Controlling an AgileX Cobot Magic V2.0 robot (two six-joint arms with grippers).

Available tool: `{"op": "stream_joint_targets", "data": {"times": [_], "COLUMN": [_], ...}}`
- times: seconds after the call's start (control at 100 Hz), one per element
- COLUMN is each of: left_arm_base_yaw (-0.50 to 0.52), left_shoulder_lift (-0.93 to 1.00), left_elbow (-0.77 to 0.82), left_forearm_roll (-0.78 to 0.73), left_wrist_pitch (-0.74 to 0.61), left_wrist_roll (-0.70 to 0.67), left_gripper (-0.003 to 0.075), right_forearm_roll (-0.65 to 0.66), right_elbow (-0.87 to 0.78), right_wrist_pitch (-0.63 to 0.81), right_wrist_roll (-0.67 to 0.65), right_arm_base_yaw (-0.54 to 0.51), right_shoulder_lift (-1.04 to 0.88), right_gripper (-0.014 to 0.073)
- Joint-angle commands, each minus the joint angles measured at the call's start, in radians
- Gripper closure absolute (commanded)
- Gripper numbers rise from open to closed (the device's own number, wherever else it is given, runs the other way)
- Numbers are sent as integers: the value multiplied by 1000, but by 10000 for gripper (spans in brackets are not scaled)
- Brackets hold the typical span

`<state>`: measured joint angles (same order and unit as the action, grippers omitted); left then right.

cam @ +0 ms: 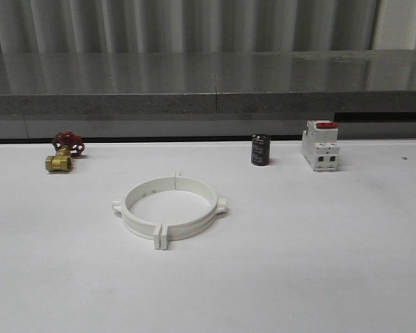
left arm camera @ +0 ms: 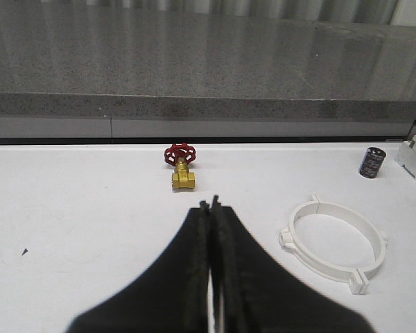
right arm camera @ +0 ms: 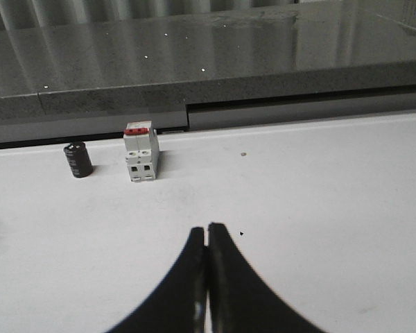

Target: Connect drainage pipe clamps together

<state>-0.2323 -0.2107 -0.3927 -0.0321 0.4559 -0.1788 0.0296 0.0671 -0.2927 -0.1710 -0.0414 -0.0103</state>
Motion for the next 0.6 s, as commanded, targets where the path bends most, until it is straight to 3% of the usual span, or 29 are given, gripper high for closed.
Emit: {"op": "stream_joint_targets", "data": {"times": [0.0,0.14,0.59], "left_arm_base_yaw": [5,5,5], "left_shoulder_lift": [-8,-8,-8], "left_elbow": [-28,-28,-28], "left_forearm_roll": [1,1,1], "left_wrist_pitch": [-73,-73,-73], "left_wrist_roll": [0,0,0], "left_gripper": [740,740,740], "right_forearm_roll": [-10,-13,-13], "right_elbow": [-19,-81,-79], "right_wrist_pitch": [157,271,261], "right_wrist_roll": [14,11,10], "right_arm_base_yaw": [-13,-13,-8], "right_shoulder_lift": [-15,-15,-15], "right_gripper": [662,662,662]}}
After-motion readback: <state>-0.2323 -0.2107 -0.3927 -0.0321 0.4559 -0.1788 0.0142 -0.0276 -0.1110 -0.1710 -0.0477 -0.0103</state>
